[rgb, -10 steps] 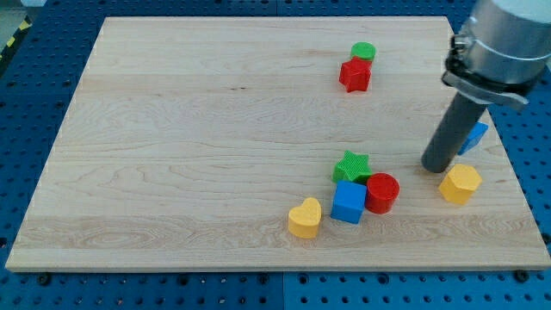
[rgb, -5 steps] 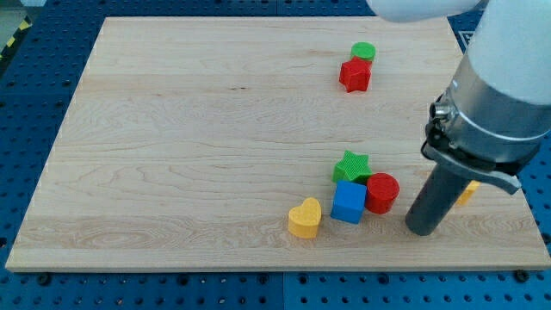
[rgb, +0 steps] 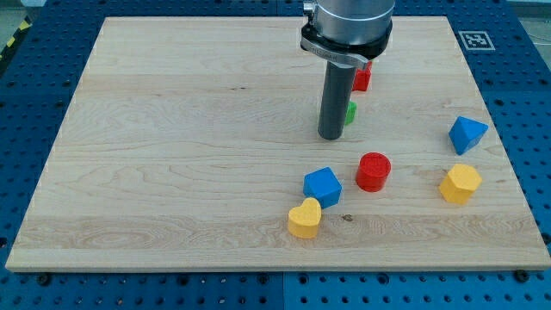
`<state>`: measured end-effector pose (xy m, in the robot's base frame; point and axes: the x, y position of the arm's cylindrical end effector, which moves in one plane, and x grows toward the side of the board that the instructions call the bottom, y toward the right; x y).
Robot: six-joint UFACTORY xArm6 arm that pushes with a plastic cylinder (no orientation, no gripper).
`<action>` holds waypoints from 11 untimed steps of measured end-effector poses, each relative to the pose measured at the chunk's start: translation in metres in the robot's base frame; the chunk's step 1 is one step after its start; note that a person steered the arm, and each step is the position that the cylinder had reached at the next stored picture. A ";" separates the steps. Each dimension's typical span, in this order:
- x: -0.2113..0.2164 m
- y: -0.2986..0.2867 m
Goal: Place the green star below the red star
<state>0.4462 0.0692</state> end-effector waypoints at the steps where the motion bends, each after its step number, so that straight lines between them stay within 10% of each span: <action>1: 0.000 -0.007; 5: -0.028 0.052; 11: 0.058 -0.009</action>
